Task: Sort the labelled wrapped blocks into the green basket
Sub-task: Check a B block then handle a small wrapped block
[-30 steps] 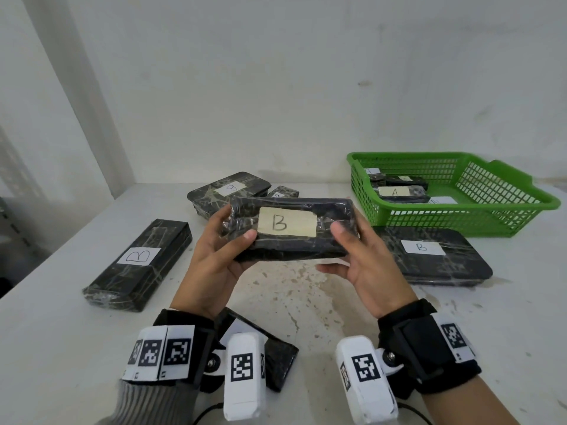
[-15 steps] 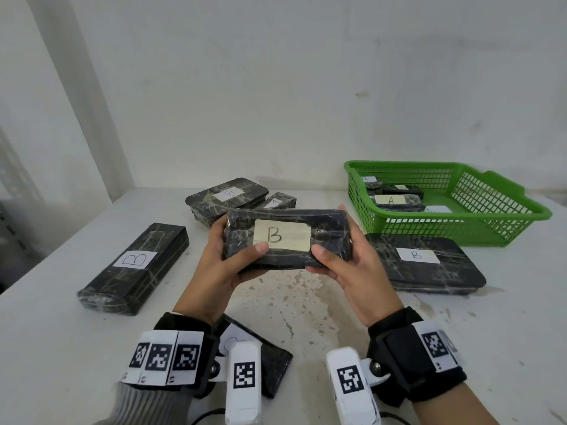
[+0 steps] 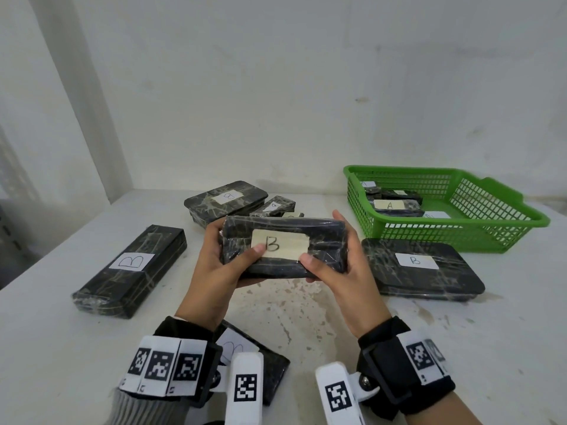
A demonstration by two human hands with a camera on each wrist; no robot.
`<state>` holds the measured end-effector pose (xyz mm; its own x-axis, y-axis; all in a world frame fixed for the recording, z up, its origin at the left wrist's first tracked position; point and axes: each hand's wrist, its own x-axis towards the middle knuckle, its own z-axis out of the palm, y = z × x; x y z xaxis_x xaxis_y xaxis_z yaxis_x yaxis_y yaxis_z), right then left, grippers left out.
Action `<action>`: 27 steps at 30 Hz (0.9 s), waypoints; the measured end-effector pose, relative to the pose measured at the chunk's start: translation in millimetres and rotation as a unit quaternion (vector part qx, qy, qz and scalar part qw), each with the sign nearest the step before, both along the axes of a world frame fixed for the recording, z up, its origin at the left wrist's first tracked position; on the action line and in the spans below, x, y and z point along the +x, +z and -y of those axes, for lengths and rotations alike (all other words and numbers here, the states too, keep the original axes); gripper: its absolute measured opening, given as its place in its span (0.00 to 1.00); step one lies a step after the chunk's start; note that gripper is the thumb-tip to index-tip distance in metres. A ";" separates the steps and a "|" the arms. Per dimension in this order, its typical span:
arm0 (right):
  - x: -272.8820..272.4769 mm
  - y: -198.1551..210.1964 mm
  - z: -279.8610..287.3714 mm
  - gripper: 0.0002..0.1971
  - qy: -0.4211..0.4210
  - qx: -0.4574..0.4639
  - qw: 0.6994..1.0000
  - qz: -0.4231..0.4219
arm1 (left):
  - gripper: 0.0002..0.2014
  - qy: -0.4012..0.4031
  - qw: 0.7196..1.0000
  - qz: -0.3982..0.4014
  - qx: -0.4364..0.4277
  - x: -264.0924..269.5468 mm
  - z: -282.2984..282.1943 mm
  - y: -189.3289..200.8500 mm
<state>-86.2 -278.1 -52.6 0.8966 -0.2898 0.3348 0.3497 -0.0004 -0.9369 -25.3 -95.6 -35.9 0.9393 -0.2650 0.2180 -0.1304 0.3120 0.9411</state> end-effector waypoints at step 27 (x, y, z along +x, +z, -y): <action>-0.3 5.0 3.6 0.30 -0.011 0.009 0.999 -0.042 | 0.19 0.000 1.000 -0.015 0.017 5.7 -5.7 -2.4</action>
<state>-86.5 -281.8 -47.7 0.9146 -0.3147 0.2537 0.2702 0.0090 -0.9628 -19.6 -90.0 -38.4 0.9454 -0.2713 0.1808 -0.1025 0.2793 0.9547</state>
